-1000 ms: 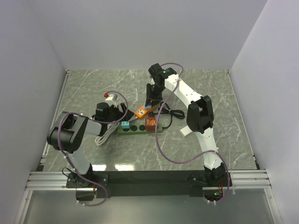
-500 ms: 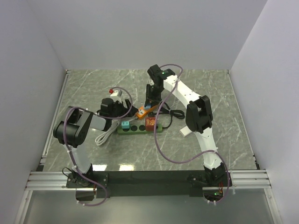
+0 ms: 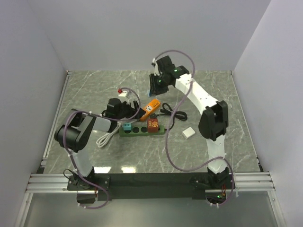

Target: Insert the plug

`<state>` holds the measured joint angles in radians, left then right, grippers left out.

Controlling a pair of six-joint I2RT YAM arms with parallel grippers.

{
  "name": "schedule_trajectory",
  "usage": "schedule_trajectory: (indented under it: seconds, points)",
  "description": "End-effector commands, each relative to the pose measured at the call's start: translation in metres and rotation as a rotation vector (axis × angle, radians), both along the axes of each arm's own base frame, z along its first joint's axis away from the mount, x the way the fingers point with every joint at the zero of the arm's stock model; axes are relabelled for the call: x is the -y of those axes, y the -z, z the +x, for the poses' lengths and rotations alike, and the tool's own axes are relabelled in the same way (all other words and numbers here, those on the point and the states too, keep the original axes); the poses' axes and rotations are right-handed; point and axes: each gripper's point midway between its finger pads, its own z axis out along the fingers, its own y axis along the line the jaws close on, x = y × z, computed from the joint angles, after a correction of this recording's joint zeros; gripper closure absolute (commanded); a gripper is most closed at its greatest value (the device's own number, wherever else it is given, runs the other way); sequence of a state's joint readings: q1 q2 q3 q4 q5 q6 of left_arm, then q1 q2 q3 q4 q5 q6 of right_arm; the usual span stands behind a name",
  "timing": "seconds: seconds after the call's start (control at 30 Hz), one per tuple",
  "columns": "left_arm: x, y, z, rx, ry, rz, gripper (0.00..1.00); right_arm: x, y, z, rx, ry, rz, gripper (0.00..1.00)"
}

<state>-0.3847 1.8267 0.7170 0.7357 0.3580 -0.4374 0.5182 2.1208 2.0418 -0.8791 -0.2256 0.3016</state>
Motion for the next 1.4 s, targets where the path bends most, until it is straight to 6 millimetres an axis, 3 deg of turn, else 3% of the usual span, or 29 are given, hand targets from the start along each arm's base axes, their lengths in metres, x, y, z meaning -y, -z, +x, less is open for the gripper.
schedule_trajectory:
  seconds: [0.0, 0.1, 0.17, 0.2, 0.23, 0.4, 0.6, 0.73, 0.97, 1.17, 1.27, 1.37]
  points:
    - [0.0, -0.053, 0.002, 0.163, 0.035, -0.005, 0.11, -0.001, -0.092, 0.009, 0.397, -0.357, 0.017, 1.0]
    - [0.0, -0.079, -0.006, 0.241, 0.079, 0.012, 0.12, 0.007, -0.091, -0.017, 0.382, -0.549, -0.023, 1.0]
    - [0.005, -0.101, -0.024, 0.307, 0.169, 0.01, 0.12, 0.011, -0.082, -0.041, 0.361, -0.681, -0.016, 1.0]
    - [0.006, -0.109, -0.031, 0.33, 0.203, 0.005, 0.12, 0.015, -0.069, -0.05, 0.33, -0.712, -0.025, 1.0]
    - [0.012, -0.121, -0.049, 0.345, 0.291, -0.013, 0.12, 0.018, -0.071, -0.055, 0.346, -0.733, -0.027, 1.0]
    - [0.031, -0.155, -0.089, 0.419, 0.498, -0.058, 0.13, 0.02, -0.057, -0.087, 0.308, -0.9, 0.026, 1.0]
    - [0.049, -0.146, -0.102, 0.378, 0.554, 0.004, 0.13, 0.017, -0.06, -0.111, 0.326, -0.99, 0.108, 1.0]
    - [0.054, -0.144, -0.111, 0.373, 0.604, -0.007, 0.13, 0.017, -0.073, -0.132, 0.384, -1.072, 0.164, 1.0]
    - [0.069, -0.153, -0.113, 0.405, 0.647, -0.025, 0.13, 0.01, -0.085, -0.165, 0.424, -1.175, 0.24, 1.0]
    - [0.083, -0.167, -0.122, 0.456, 0.687, -0.069, 0.16, 0.006, -0.072, -0.178, 0.385, -1.184, 0.25, 1.0]
    - [0.088, -0.17, -0.127, 0.459, 0.71, -0.083, 0.23, 0.002, -0.068, -0.182, 0.372, -1.187, 0.241, 1.0]
    - [0.093, -0.169, -0.132, 0.459, 0.736, -0.081, 0.42, -0.001, -0.069, -0.184, 0.379, -1.193, 0.236, 1.0]
